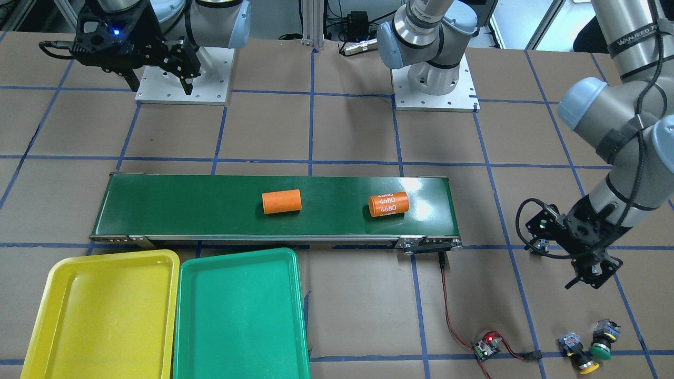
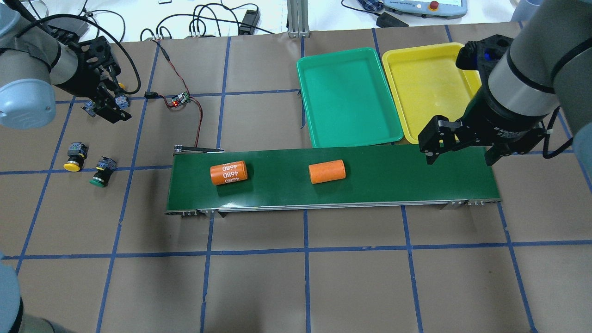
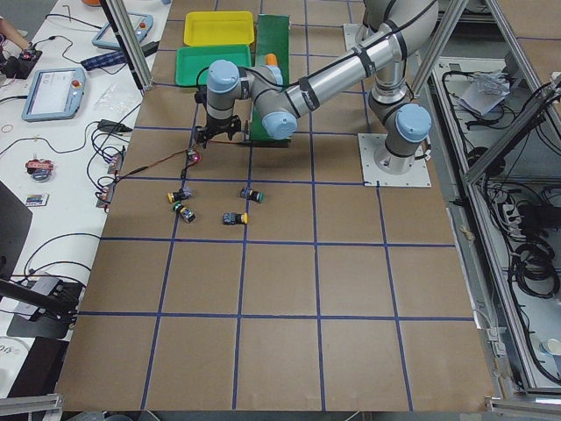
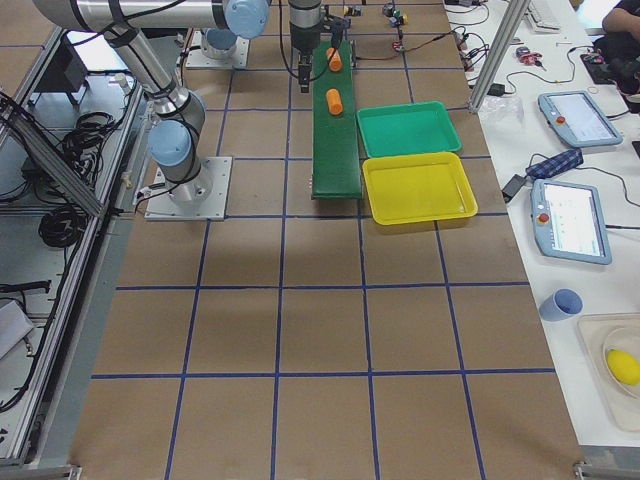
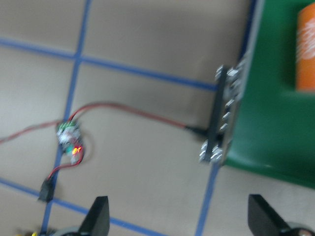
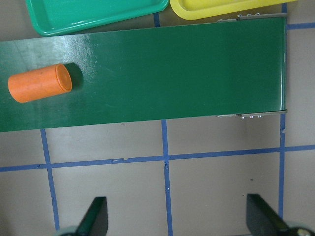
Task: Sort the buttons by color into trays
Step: 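Grasp the green-capped push-button with the left gripper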
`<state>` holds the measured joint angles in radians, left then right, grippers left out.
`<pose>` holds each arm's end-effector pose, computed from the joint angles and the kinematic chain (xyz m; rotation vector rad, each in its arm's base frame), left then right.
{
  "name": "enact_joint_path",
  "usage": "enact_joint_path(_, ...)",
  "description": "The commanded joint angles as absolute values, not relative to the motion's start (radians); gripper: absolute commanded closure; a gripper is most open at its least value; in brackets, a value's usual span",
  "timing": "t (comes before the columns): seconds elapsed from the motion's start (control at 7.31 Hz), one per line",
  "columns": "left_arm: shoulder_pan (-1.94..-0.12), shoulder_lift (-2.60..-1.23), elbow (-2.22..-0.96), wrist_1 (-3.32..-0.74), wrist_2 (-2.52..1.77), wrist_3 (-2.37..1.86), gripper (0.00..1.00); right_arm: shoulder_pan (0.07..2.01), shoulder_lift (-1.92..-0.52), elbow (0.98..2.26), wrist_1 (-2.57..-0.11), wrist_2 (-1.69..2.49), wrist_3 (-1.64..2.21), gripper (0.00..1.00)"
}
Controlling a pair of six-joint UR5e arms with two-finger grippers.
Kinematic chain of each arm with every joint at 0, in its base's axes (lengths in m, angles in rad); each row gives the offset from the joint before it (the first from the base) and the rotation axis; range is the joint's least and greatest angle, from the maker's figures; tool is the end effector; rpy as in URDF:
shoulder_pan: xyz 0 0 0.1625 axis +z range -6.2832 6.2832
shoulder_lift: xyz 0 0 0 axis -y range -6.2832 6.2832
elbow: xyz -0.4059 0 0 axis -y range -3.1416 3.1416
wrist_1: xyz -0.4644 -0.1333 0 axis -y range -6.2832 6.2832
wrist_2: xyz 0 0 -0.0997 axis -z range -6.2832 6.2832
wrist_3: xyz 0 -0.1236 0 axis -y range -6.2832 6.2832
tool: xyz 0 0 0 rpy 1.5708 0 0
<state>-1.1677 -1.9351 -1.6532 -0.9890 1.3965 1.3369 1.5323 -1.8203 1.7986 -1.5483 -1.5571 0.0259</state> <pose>0.1239 -0.6849 0.2340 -1.4178 -2.7719 0.3437 0.1170 -0.4685 0.4422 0.1007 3.1263 0.0011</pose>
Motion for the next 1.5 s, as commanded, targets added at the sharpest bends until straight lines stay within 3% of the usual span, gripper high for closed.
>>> enact_joint_path(0.0,-1.074,-2.000,-1.667,-0.986,1.429,1.197,0.00,1.532,-1.819,1.799,-1.549,-1.557,0.025,0.00)
enact_joint_path(0.41,-1.040,-2.037,-1.732,-0.950,1.481,0.729,0.00,1.532,-1.816,1.802,-1.549,-1.560,0.022,0.00)
enact_joint_path(0.96,-1.040,-2.010,-1.972,-0.721,1.559,0.663,0.00,1.532,-1.818,1.804,-1.549,-1.577,0.020,0.00)
enact_joint_path(1.09,-1.040,-1.999,-1.977,-0.729,1.593,0.664,0.06,1.532,-1.818,1.804,-1.549,-1.589,0.020,0.00)
enact_joint_path(1.23,-1.042,-1.993,-1.974,-0.730,1.598,0.664,0.26,1.532,-1.816,1.804,-1.549,-1.594,0.018,0.00)
enact_joint_path(1.37,-1.042,-1.990,-1.973,-0.730,1.617,0.664,0.67,1.532,-1.816,1.805,-1.548,-1.594,0.018,0.00)
